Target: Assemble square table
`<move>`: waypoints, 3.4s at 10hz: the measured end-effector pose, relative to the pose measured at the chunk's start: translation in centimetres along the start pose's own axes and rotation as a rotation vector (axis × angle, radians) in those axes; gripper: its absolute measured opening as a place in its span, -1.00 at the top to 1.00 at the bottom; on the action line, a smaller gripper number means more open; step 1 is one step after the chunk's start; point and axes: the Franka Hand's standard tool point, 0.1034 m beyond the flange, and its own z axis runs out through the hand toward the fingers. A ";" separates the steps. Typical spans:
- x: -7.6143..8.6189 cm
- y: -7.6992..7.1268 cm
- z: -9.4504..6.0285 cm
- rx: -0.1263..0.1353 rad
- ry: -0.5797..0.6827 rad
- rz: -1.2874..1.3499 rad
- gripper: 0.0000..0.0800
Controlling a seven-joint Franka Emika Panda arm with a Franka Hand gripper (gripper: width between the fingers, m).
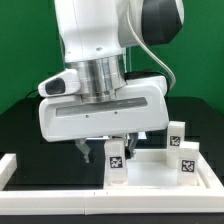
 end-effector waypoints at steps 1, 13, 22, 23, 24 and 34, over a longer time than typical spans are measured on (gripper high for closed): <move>0.0 0.0 0.0 0.000 0.000 0.070 0.05; -0.1 -2.7 0.5 0.126 0.058 1.450 0.30; 0.5 -2.9 0.0 0.031 0.012 0.464 -0.62; 0.7 -2.8 -0.2 -0.009 0.017 0.226 -0.62; 0.8 -3.0 -0.1 -0.010 0.027 0.174 -0.62; 0.4 -2.1 0.0 0.043 -0.020 1.034 0.26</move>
Offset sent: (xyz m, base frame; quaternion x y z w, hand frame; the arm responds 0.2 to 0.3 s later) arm 0.0000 0.0000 0.0000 0.0000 0.0000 0.1938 0.9810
